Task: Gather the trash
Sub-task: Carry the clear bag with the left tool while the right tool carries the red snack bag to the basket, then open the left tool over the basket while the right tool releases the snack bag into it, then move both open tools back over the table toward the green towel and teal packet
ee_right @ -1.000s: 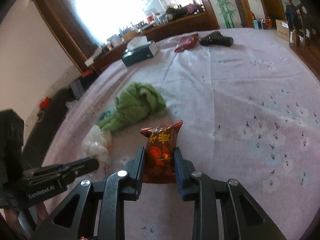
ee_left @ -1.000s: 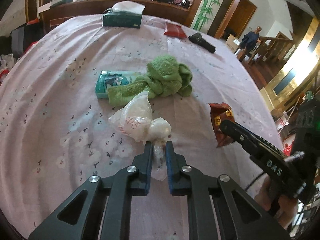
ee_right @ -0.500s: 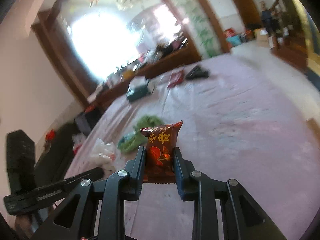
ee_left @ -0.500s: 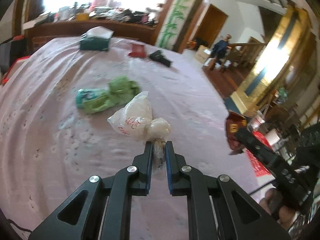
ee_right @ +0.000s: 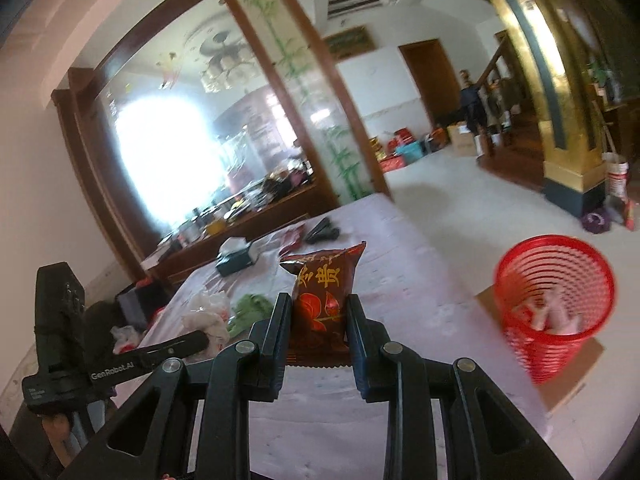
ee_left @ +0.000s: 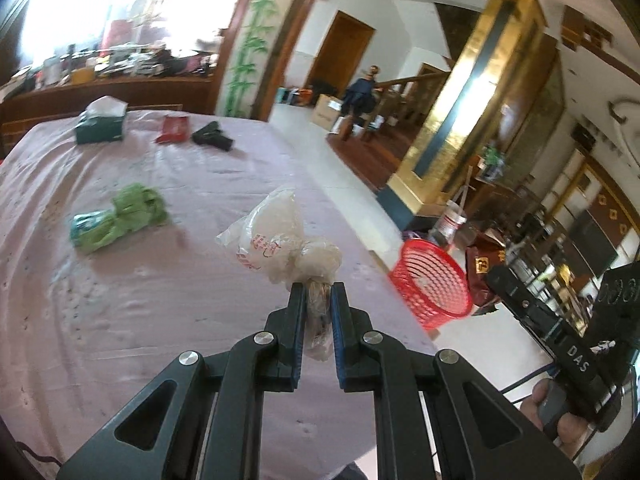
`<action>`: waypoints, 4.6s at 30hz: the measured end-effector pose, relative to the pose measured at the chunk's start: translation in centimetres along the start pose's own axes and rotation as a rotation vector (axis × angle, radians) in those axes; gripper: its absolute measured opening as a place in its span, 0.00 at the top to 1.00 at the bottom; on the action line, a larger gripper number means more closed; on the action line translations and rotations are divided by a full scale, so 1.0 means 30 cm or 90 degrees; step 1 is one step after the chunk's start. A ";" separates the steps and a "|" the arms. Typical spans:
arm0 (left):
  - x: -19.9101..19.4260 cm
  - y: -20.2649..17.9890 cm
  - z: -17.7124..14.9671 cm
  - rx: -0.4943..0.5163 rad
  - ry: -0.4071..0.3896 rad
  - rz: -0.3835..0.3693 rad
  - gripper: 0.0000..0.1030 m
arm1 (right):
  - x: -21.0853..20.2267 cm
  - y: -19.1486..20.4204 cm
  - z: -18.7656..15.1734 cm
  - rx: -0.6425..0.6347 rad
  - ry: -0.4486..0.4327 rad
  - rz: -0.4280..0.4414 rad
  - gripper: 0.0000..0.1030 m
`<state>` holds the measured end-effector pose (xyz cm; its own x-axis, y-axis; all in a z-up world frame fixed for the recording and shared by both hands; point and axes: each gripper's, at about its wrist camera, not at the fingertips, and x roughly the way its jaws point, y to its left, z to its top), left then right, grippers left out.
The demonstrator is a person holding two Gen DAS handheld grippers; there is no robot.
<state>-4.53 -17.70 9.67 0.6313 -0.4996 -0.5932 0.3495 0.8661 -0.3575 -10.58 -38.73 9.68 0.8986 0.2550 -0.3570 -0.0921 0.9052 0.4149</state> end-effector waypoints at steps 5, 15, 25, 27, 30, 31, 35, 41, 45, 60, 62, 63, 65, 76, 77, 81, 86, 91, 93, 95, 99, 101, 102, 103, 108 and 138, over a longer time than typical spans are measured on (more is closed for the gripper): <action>-0.007 -0.112 -0.005 0.028 0.003 -0.044 0.89 | -0.098 -0.059 0.005 0.006 -0.023 -0.035 0.72; 0.006 -0.300 0.003 0.085 0.003 -0.102 0.89 | -0.254 -0.160 0.052 0.017 -0.075 -0.084 0.72; 0.073 -0.451 0.024 0.144 0.010 -0.141 0.89 | -0.317 -0.262 0.077 0.044 -0.109 -0.124 0.72; 0.092 -0.480 0.028 0.154 0.012 -0.149 0.89 | -0.329 -0.284 0.083 0.050 -0.115 -0.133 0.72; 0.122 -0.514 0.043 0.166 0.010 -0.159 0.89 | -0.342 -0.314 0.092 0.061 -0.121 -0.142 0.72; 0.133 -0.527 0.049 0.170 0.009 -0.162 0.89 | -0.346 -0.324 0.094 0.063 -0.122 -0.144 0.72; 0.172 -0.557 0.072 0.178 0.012 -0.176 0.89 | -0.352 -0.358 0.106 0.073 -0.127 -0.152 0.72; 0.267 -0.597 0.092 0.185 0.039 -0.199 0.89 | -0.349 -0.407 0.116 0.089 -0.130 -0.162 0.72; 0.330 -0.629 0.096 0.193 0.058 -0.204 0.89 | -0.342 -0.433 0.119 0.096 -0.128 -0.166 0.72; 0.472 -0.676 0.085 0.203 0.105 -0.235 0.89 | -0.311 -0.503 0.131 0.111 -0.119 -0.181 0.72; 0.490 -0.674 0.086 0.202 0.108 -0.233 0.89 | -0.301 -0.513 0.131 0.113 -0.115 -0.183 0.72; 0.496 -0.675 0.085 0.200 0.110 -0.234 0.89 | -0.295 -0.520 0.129 0.115 -0.112 -0.184 0.72; 0.503 -0.674 0.083 0.198 0.111 -0.233 0.89 | -0.288 -0.518 0.130 0.118 -0.110 -0.184 0.72; 0.595 -0.697 0.073 0.203 0.148 -0.242 0.89 | -0.244 -0.591 0.145 0.136 -0.096 -0.188 0.72; 0.620 -0.699 0.072 0.200 0.157 -0.246 0.89 | -0.230 -0.610 0.142 0.145 -0.089 -0.187 0.72; 0.707 -0.707 0.077 0.203 0.170 -0.231 0.89 | -0.174 -0.684 0.126 0.180 -0.064 -0.187 0.72; 0.813 -0.696 0.068 0.182 0.198 -0.211 0.89 | -0.111 -0.759 0.114 0.210 -0.040 -0.197 0.72; 0.892 -0.689 0.055 0.175 0.219 -0.197 0.88 | -0.046 -0.806 0.101 0.223 -0.017 -0.205 0.72; 0.915 -0.689 0.046 0.176 0.227 -0.190 0.88 | -0.019 -0.823 0.097 0.225 -0.007 -0.209 0.72; 0.941 -0.684 0.039 0.175 0.236 -0.185 0.88 | 0.006 -0.833 0.096 0.231 0.002 -0.213 0.72; 0.978 -0.675 0.021 0.173 0.251 -0.177 0.88 | 0.041 -0.852 0.083 0.238 0.015 -0.215 0.72; 0.997 -0.674 0.015 0.175 0.260 -0.173 0.88 | 0.057 -0.859 0.080 0.241 0.021 -0.215 0.72; 1.002 -0.672 0.013 0.174 0.262 -0.171 0.88 | 0.063 -0.863 0.079 0.244 0.023 -0.215 0.71; 1.005 -0.668 0.011 0.172 0.261 -0.167 0.88 | 0.068 -0.868 0.077 0.248 0.025 -0.216 0.71; 0.979 -0.650 0.006 0.168 0.259 -0.165 0.75 | 0.068 -0.871 0.080 0.262 0.020 -0.212 0.58; -0.118 0.436 0.213 -0.106 -0.095 0.161 0.31 | 0.424 0.139 0.060 0.028 0.125 0.111 0.26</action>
<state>2.23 -4.50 11.71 0.7826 -0.2505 -0.5699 0.0586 0.9411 -0.3331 1.23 -32.34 8.39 0.7698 0.4714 -0.4303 -0.2165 0.8271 0.5187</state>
